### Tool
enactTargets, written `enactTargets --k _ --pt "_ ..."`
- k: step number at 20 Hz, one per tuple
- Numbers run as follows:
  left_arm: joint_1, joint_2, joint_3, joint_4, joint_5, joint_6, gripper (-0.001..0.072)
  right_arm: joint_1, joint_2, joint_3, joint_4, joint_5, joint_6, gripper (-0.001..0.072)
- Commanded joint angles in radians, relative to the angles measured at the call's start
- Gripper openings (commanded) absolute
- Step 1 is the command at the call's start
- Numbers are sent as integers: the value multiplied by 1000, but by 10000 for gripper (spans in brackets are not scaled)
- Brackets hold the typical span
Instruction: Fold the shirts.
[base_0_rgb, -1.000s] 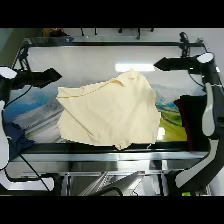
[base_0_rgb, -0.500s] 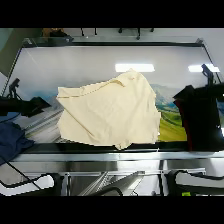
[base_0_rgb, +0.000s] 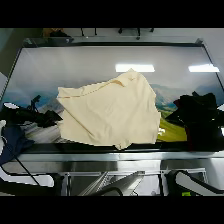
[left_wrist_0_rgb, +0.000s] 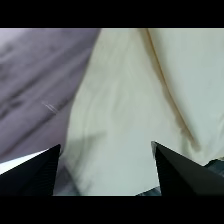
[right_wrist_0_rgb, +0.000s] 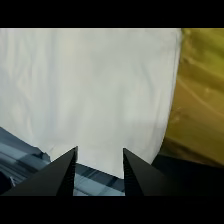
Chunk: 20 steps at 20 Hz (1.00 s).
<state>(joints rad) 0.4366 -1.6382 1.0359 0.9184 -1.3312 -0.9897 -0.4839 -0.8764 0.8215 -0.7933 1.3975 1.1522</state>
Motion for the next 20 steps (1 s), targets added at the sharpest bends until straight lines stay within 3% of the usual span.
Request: enactTargets --k 1,2,4,6,7,10,11,14,20 --pt "-16 -42 -6 23 -15 30 661 -1 12 -25 0 -2 8 348" --pt "-19 -39 -6 22 -31 31 650 -1 11 -25 0 -2 7 347" --pt "-39 -24 -6 23 -40 37 299 0 8 -25 -2 -2 7 348" --pt "-65 -5 -6 26 -82 69 63 0 8 -25 -18 10 7 348" --pt "-74 3 -6 34 -105 70 16 0 8 -25 -46 24 8 348" --pt "-69 34 -6 35 -137 57 16 0 10 -43 -163 43 60 359" --pt "-56 47 -6 37 -141 41 16 0 10 -63 -162 37 64 404" --pt "-9 91 -6 88 -143 -26 16 1 8 -149 -137 -51 61 404" --pt "29 131 -6 83 -141 -30 16 2 -116 -241 65 -160 -79 403"
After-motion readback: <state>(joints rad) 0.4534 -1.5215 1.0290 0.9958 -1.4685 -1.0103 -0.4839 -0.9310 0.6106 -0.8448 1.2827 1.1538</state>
